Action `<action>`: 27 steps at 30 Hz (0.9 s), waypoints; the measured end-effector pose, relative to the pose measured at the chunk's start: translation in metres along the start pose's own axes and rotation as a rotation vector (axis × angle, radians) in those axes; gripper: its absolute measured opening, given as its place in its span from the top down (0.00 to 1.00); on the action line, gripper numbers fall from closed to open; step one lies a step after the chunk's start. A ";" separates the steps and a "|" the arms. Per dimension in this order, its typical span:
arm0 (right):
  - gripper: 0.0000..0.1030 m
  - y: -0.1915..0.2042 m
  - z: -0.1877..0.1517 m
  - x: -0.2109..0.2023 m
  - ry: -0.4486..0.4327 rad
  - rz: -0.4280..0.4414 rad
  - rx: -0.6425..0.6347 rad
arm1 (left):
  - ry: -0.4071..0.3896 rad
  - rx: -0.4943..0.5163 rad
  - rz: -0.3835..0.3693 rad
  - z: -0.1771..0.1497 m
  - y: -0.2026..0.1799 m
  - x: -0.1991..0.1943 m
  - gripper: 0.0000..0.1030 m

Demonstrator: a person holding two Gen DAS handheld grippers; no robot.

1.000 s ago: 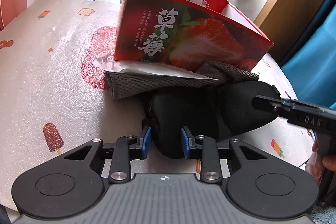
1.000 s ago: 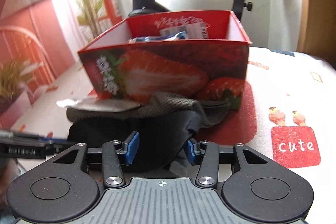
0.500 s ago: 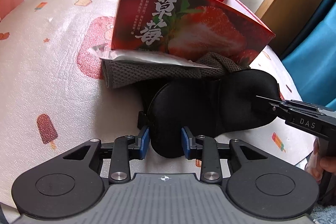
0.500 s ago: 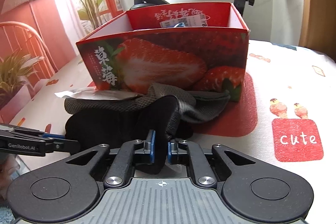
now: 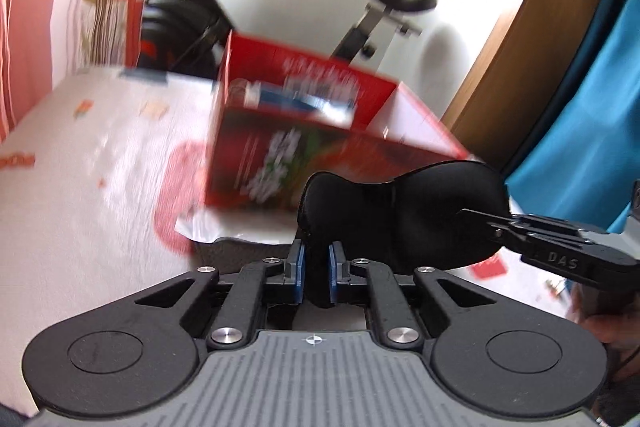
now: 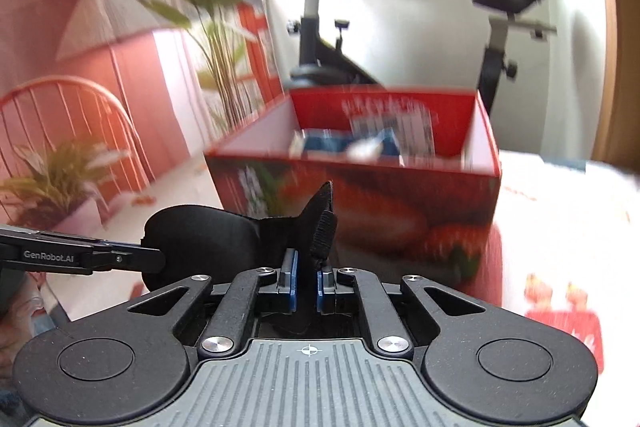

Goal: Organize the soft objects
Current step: 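Lift the black eye mask with the left tool over the red box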

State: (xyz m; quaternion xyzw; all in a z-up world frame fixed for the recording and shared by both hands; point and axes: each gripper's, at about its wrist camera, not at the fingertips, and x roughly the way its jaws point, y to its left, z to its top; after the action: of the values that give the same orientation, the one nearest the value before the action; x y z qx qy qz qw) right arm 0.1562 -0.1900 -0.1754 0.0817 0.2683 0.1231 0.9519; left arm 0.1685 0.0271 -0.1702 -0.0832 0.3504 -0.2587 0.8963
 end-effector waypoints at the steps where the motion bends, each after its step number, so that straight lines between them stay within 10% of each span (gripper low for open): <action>1: 0.92 0.002 0.006 -0.003 -0.019 0.004 -0.009 | -0.018 0.000 -0.007 0.005 -0.001 -0.005 0.88; 15: 0.92 -0.004 0.106 -0.003 -0.206 0.031 -0.090 | -0.235 0.154 0.063 0.093 -0.032 -0.015 0.88; 27: 0.92 -0.067 0.133 0.104 0.043 0.023 0.123 | -0.001 0.149 0.104 0.146 -0.024 0.096 0.88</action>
State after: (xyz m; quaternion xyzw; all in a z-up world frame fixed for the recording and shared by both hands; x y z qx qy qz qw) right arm 0.3252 -0.2367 -0.1290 0.1403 0.2950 0.1189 0.9376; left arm 0.3157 -0.0481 -0.1104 0.0021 0.3338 -0.2370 0.9124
